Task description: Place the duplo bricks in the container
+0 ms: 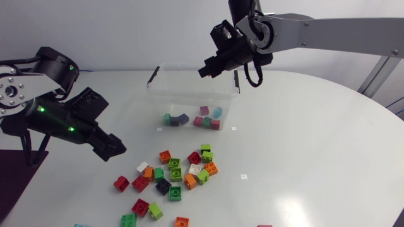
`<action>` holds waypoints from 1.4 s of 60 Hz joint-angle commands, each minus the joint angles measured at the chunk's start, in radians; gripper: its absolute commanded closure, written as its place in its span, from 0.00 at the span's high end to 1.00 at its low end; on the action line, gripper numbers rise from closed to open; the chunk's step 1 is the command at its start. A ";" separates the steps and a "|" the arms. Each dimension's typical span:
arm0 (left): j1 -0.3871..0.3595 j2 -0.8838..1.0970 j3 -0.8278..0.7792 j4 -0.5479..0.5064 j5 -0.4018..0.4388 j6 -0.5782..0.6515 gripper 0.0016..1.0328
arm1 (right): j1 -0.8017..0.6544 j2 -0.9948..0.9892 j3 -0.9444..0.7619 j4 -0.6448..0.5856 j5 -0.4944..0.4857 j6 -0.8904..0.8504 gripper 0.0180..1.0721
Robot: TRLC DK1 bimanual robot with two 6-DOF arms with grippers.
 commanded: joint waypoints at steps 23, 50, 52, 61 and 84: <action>0.009 0.091 -0.124 -0.073 -0.073 0.033 0.93 | 0.030 -0.063 0.036 -0.052 0.085 -0.017 0.95; -0.023 0.254 -0.167 0.034 -0.087 -0.002 0.73 | 0.062 -0.533 -0.428 -0.184 0.079 -0.081 0.95; -0.025 0.263 -0.168 0.042 -0.088 -0.003 0.73 | 0.074 -0.563 -0.465 -0.198 0.079 -0.090 0.95; -0.025 0.297 -0.174 0.079 -0.096 -0.010 0.59 | 0.117 -0.682 -0.612 -0.266 0.082 -0.138 0.95; -0.065 0.343 -0.204 0.129 -0.096 -0.034 0.28 | 0.156 -0.799 -0.911 -0.394 0.020 -0.373 0.95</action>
